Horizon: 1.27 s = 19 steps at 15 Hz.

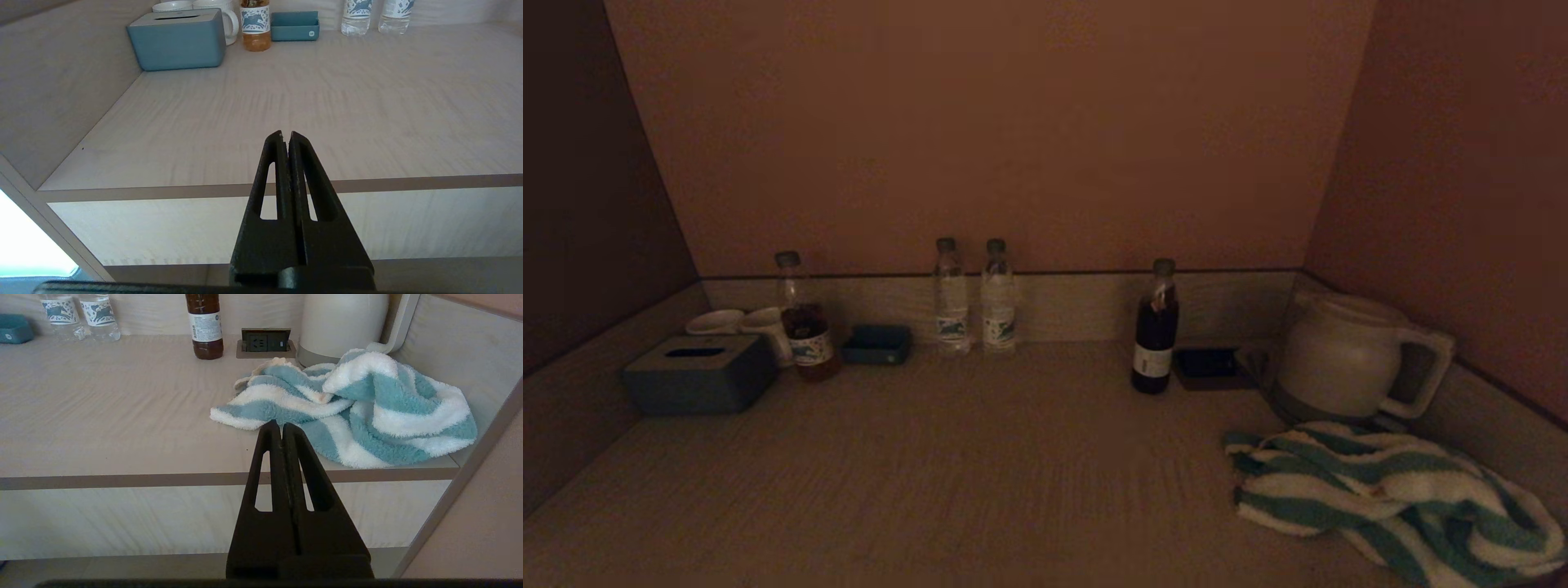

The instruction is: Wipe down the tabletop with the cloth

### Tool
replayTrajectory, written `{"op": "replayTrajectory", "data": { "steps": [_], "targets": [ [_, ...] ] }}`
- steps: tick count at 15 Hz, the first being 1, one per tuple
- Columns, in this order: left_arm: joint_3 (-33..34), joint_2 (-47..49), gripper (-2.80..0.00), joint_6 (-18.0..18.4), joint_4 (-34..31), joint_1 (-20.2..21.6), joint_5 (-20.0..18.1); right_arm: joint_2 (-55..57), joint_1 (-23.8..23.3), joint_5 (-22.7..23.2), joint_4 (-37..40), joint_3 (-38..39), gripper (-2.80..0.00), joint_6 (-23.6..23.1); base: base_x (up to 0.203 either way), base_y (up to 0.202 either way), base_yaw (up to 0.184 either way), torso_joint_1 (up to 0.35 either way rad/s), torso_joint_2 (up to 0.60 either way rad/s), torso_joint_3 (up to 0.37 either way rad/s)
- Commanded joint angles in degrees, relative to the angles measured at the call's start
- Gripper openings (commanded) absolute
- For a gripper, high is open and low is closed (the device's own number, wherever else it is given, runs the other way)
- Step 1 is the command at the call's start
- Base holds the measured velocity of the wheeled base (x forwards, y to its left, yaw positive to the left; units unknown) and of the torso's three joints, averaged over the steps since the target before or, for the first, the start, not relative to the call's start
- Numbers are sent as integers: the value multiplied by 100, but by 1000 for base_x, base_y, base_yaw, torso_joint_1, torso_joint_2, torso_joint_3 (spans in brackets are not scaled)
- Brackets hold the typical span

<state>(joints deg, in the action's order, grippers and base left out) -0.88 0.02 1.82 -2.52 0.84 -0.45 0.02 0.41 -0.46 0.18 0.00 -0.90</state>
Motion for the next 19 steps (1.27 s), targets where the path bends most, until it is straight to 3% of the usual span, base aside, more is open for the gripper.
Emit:
{"op": "replayTrajectory", "data": {
  "steps": [1,19],
  "targets": [
    [0,6,-280,2,-3,-5,1,6,2,-6,-9,0,-280,20,0,0,0,0,0,0],
    [0,-2,-280,2,-3,-4,1,6,2,2,-1,-9,-280,29,0,0,0,0,0,0]
  ]
}}
